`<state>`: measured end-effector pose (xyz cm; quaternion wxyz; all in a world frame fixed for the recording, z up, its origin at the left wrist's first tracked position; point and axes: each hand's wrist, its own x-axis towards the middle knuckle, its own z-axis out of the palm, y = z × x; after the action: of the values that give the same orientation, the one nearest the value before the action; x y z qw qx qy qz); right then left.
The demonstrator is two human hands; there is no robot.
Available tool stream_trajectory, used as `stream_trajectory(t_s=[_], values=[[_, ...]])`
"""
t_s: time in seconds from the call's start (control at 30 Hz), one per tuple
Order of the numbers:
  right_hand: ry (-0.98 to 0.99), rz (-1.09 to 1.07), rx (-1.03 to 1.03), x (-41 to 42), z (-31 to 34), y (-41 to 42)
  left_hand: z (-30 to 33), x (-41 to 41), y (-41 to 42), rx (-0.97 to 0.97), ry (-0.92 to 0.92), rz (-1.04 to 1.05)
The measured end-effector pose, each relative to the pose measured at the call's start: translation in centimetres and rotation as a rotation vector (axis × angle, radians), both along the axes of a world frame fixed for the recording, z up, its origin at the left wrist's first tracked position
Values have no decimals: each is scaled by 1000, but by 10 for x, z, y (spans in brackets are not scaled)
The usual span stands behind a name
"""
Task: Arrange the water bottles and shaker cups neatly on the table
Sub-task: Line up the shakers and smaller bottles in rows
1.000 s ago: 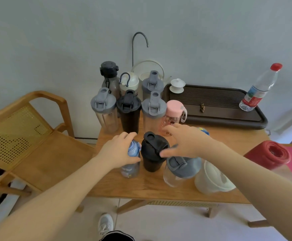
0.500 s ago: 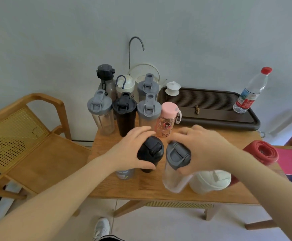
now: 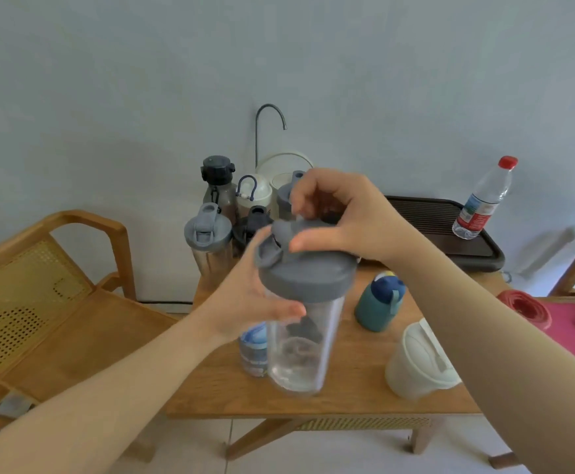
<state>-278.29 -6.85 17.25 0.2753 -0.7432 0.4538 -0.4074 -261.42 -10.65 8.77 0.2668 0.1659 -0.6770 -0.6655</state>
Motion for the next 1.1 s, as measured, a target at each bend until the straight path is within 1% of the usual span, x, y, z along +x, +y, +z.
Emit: stream_trajectory(t_s=[0.07, 0.1, 0.13, 0.17, 0.2, 0.23, 0.3, 0.33, 0.37, 0.4, 0.43, 0.53, 0.67, 0.73, 0.8, 0.83, 0.87, 0.93, 1.0, 1.07, 1.1], values=[[-171, -16, 42, 3, -4, -14, 15, 16, -14, -32, 31, 54], [-214, -30, 86, 0, -11, -22, 21, 24, -20, -59, 45, 92], [-202, -63, 155, -1, -21, -28, 26, 33, -26, -96, 64, 142], [-133, -110, 244, -2, -33, -32, 29, 41, -33, -126, 86, 188], [-11, -148, 345, -4, -48, -36, 30, 48, -39, -149, 97, 240], [154, -170, 456, -5, -65, -38, 30, 54, -45, -160, 98, 287], [564, -174, 627, -4, -97, -40, 23, 64, -57, -170, 81, 377], [725, -161, 696, -3, -110, -41, 18, 68, -62, -188, 53, 421], [823, -148, 759, 0, -119, -41, 13, 71, -65, -220, 13, 461], [869, -152, 803, 2, -125, -40, 8, 74, -68, -261, -33, 494], [887, -170, 818, 3, -130, -39, 1, 76, -71, -300, -80, 515], [908, -290, 775, 5, -139, -37, -29, 82, -81, -378, -225, 541], [864, -459, 741, 5, -145, -35, -73, 81, -93, -368, -357, 492], [872, -486, 725, 10, -145, -32, -93, 79, -98, -363, -410, 425], [950, -429, 628, 21, -140, -30, -105, 77, -102, -343, -452, 343], [952, -366, 556, 28, -136, -30, -110, 77, -105, -330, -462, 318], [929, -293, 493, 36, -131, -29, -114, 77, -108, -320, -469, 309], [873, -186, 438, 53, -125, -28, -116, 79, -111, -318, -488, 303], [870, -162, 441, 69, -126, -26, -115, 83, -113, -391, -538, 280], [923, -212, 470, 83, -133, -25, -106, 86, -115, -568, -599, 242], [955, -262, 489, 89, -138, -25, -100, 87, -118, -686, -599, 209]])
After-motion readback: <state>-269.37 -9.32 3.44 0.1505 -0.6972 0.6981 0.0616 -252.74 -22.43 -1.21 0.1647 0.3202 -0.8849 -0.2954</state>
